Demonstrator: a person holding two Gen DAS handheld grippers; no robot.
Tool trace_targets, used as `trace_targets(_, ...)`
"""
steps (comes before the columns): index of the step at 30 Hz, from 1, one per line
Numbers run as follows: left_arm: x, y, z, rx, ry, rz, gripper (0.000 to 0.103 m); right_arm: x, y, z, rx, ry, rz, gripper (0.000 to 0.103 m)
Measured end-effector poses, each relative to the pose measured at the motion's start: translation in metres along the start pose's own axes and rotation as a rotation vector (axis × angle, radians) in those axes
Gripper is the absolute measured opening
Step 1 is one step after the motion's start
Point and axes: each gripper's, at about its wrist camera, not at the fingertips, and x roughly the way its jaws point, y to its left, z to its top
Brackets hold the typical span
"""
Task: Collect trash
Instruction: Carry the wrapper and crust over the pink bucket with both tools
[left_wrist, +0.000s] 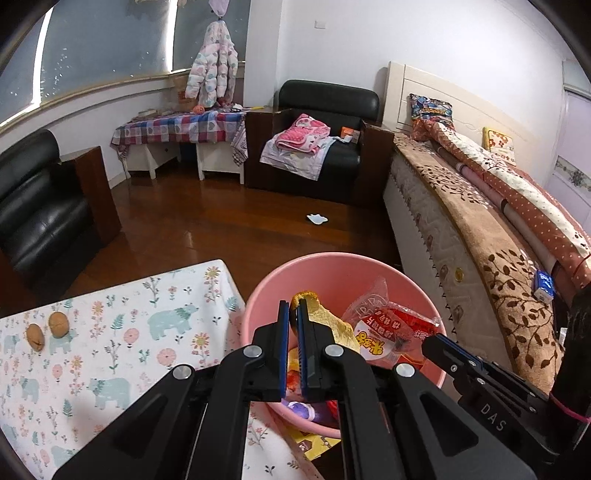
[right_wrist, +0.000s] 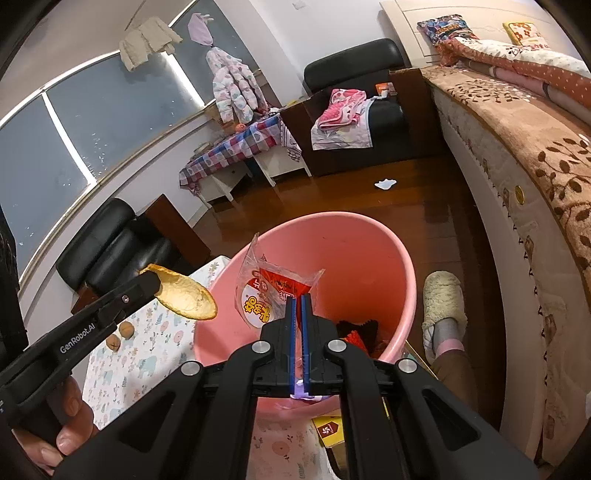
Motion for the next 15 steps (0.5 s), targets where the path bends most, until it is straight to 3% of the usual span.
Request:
trace_targets(9, 0.018, 0.006, -0.005, -0.029, 0.022, -0.071, 0.004, 0.008, -0.004, -0.002, 0.009, 0.015, -0.016, 0.003)
trace_targets(15, 0.025, 0.007, -0.011, -0.019, 0.036, -0.065, 0.005, 0.012, -0.007, -0.002, 0.015, 0.02, -0.02, 0.003)
